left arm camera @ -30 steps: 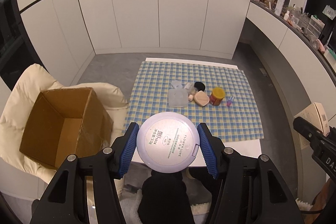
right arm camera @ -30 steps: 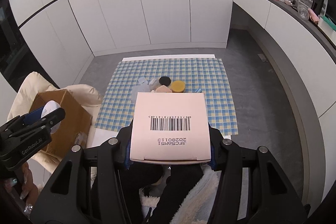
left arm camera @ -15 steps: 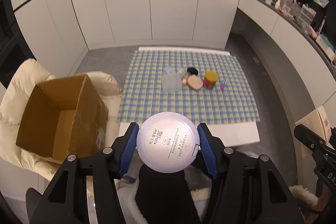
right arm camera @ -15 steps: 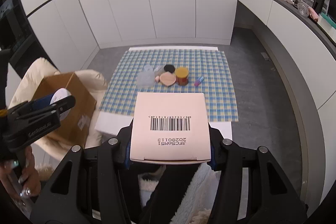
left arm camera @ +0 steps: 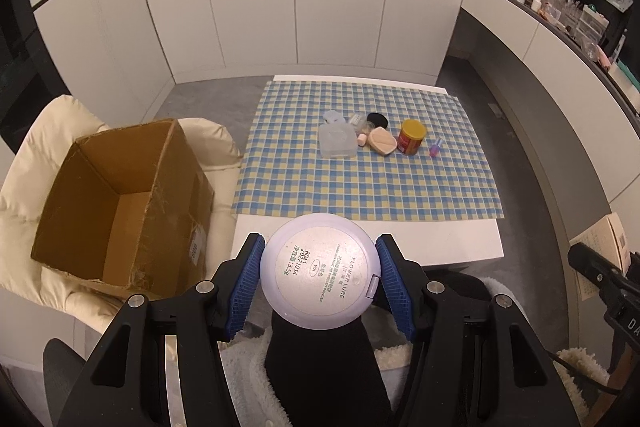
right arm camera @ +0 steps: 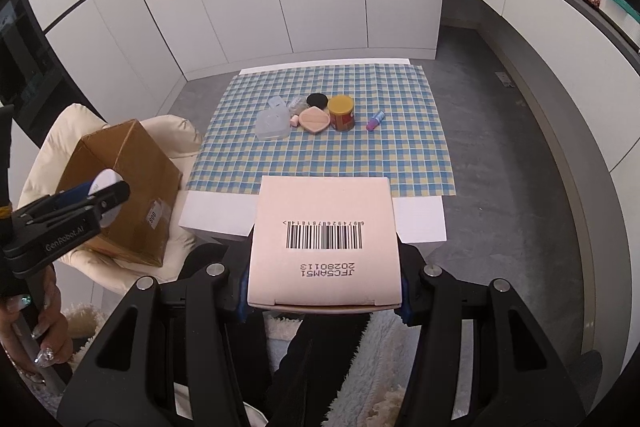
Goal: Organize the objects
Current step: 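Lift the pink box with the right tool while the left tool lifts the white compact, then carry the pink box and white compact over the cardboard box with both tools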
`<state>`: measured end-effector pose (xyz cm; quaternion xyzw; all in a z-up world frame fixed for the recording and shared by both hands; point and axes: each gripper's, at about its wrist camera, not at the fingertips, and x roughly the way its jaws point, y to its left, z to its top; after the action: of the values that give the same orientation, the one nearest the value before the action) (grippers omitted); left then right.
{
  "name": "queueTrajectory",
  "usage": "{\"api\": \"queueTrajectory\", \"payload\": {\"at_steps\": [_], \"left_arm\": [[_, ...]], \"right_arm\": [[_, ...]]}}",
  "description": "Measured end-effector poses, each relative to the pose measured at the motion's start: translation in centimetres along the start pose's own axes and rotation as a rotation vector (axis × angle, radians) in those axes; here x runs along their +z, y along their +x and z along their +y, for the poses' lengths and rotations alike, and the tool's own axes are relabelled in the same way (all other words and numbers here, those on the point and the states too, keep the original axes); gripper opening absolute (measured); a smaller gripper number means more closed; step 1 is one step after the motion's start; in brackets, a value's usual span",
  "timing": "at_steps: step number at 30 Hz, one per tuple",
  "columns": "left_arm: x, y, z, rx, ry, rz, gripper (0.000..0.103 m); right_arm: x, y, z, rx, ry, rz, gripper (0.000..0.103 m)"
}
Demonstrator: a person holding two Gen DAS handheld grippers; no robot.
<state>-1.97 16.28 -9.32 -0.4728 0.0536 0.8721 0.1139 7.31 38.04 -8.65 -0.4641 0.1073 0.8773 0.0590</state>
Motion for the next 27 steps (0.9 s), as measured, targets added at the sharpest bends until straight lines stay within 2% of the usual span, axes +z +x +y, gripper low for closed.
{"api": "queueTrajectory", "payload": {"at_steps": [7,27], "left_arm": [[-0.1,-0.6,1.5,0.007,-0.050,-0.023,0.058],[-2.2,-0.7,5.1,0.021,-0.132,-0.011,0.058]], "right_arm": [[0.0,0.1,0.9,-0.003,-0.019,0.001,0.054],[-1.0,1.4,4.8,0.025,-0.118,0.027,0.054]]}}
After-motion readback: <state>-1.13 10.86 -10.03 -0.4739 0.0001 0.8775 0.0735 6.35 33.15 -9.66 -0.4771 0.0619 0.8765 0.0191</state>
